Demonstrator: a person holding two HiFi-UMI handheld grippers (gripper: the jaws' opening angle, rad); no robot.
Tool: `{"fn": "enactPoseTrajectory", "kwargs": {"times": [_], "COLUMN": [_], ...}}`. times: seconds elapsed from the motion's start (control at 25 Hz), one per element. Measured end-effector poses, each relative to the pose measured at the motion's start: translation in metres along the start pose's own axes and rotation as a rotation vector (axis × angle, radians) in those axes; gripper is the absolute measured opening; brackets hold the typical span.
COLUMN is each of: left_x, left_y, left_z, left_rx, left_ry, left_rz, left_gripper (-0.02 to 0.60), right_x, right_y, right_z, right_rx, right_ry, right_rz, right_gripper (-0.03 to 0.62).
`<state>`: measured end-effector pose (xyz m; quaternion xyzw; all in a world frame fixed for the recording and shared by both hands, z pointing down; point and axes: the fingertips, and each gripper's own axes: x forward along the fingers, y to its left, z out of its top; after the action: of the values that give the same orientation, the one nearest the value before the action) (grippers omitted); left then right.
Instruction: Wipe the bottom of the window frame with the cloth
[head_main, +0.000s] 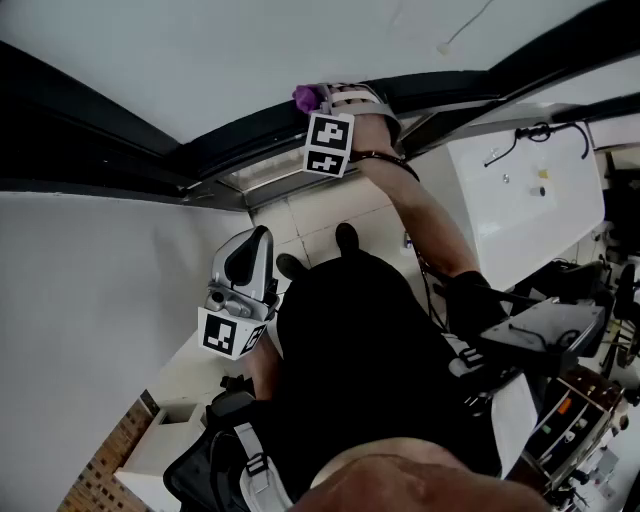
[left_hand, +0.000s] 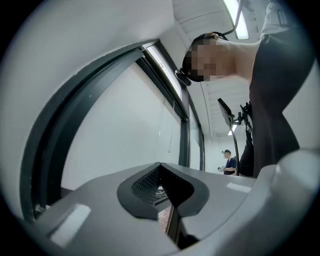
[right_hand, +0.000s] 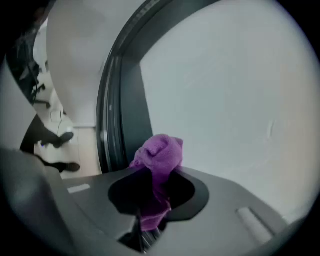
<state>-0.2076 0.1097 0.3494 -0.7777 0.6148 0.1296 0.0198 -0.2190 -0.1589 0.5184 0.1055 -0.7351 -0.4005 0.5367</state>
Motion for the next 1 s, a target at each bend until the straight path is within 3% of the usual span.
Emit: {"fn": "enactPoseTrajectory", "kwargs": {"times": [0.12,0.2,0.28,0.4,0.48,0.64,0.76,0.88,1.0], "left_x": [0.018,0.023,0.022,0.015,0.008,-0.012,-0.028,-0.025,-0.007], "left_y": [-0.015,-0.024,-0.027,-0.016,-0.011,0.003,0.013,0.012,0.002], "left_z": [-0.004,-0.006,-0.01,-0.008,-0.001,0.008,0.015,0.01,0.001], "left_rx": [0.008,0.013,0.012,0.017,0.029,0.041,0.035,0.022,0.007], "left_ry": [0.004,0.012,0.019,0.005,-0.012,-0.036,-0.041,-0.028,-0.02], "left_rz": [-0.04,-0.068,-0.071,-0.004,0.033,0.085,0.105,0.077,0.009], "left_gripper": [0.0,0.0,0.0,0.0,0.0,0.0,0.0,0.0,0.0], "right_x": [0.006,-0.005,-0.038,-0.088,-0.089,-0.034,-0.026,-0.023,-0.008], "right_y": [-0.001,-0.001,-0.005,-0.008,-0.001,0.037,0.051,0.048,0.033], "right_z": [-0.014,-0.013,0.016,0.115,0.174,0.256,0.269,0.225,0.134], "right_rx": [-0.153,-0.14,0.003,0.234,0.294,0.287,0.195,0.004,-0.108], "right_ry": [0.074,0.059,-0.125,-0.574,-0.712,-0.671,-0.643,-0.476,-0.239], "right_rz": [-0.023,-0.019,-0.008,0.11,0.205,0.297,0.229,0.103,0.019], "right_gripper": [0.066,0.067,0.067,0.069,0.069,0.069,0.067,0.067,0.067]}}
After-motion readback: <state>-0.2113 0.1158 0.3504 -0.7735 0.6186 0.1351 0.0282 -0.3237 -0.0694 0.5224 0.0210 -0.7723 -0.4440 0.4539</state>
